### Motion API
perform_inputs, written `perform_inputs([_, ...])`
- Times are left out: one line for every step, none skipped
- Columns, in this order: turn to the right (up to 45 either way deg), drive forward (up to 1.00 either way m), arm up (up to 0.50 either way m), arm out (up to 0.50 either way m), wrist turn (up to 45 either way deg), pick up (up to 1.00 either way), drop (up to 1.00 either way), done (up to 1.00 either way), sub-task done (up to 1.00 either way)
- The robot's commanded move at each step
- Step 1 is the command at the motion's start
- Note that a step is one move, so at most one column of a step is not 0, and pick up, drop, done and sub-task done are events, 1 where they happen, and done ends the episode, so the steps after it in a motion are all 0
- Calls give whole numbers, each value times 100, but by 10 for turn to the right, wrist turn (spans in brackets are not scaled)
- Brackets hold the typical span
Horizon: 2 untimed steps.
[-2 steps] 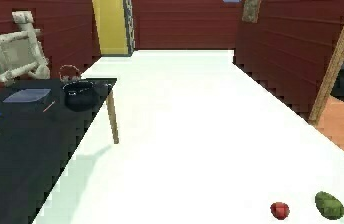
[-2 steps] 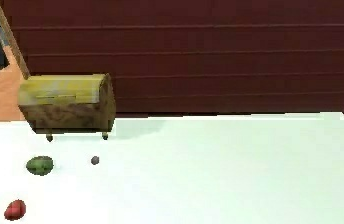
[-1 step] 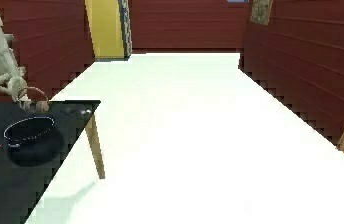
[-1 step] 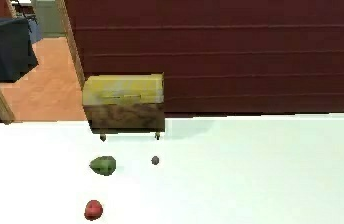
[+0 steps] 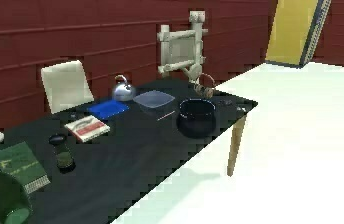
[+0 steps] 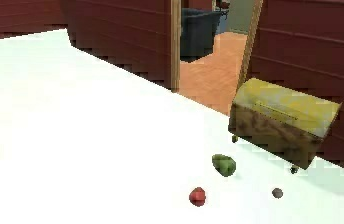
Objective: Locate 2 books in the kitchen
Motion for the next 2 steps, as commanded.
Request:
perform_inputs([-240,0,0,0,0,0,0,0,0])
perform_inputs([0,0,0,0,0,0,0,100,0])
